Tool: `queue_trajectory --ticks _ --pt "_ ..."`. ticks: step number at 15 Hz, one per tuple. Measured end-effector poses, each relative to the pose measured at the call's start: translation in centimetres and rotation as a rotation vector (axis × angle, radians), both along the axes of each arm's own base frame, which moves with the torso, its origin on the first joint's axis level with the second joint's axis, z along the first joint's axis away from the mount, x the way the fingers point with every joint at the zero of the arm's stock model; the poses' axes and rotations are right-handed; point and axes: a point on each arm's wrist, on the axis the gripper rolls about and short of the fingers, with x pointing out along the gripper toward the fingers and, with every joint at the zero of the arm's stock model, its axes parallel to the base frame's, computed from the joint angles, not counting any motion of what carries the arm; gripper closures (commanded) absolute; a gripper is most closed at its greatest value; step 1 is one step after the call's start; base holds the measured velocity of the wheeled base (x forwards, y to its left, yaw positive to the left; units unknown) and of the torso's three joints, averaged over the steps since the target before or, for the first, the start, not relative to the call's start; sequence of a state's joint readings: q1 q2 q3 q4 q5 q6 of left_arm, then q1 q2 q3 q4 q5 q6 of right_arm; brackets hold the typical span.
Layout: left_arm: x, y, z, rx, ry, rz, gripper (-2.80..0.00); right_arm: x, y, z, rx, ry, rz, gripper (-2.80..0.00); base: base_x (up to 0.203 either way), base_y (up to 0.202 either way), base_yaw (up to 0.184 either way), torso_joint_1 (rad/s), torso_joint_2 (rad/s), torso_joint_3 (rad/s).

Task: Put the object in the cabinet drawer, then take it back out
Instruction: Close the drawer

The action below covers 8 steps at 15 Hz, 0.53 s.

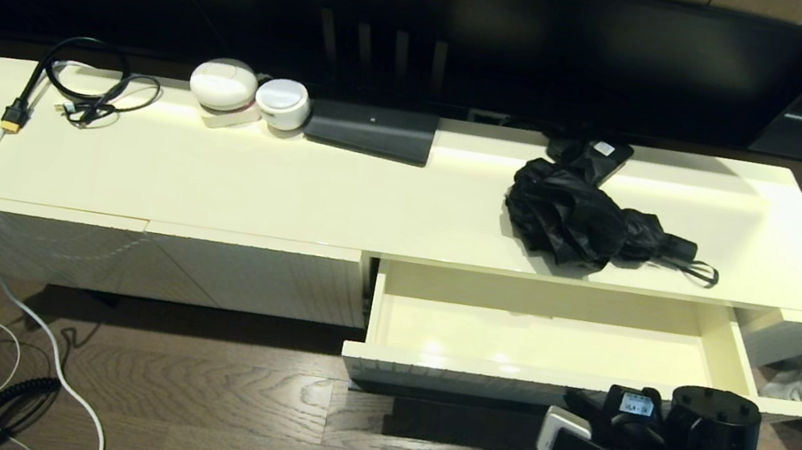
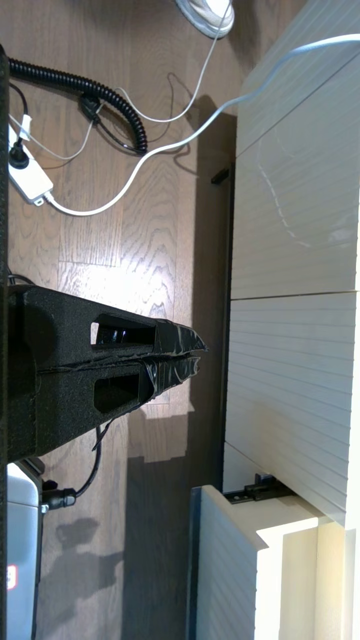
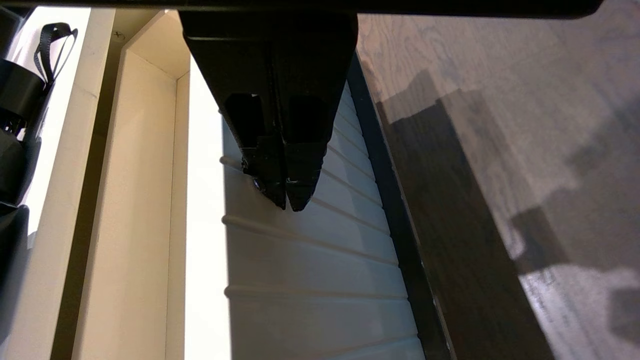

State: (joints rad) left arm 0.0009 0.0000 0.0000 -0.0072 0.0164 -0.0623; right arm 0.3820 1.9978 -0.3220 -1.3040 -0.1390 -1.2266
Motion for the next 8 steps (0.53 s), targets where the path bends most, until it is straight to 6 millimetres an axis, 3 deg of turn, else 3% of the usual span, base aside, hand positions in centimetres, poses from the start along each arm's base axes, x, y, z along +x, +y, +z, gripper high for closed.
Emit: queue_trajectory --ticks 8 --pt "0.0 0.0 0.0 0.000 0.000 0.000 0.00 3.1 0.3 0.1 0.028 -0.055 -0.030 0.00 0.000 0.000 0.000 0.000 0.00 0.000"
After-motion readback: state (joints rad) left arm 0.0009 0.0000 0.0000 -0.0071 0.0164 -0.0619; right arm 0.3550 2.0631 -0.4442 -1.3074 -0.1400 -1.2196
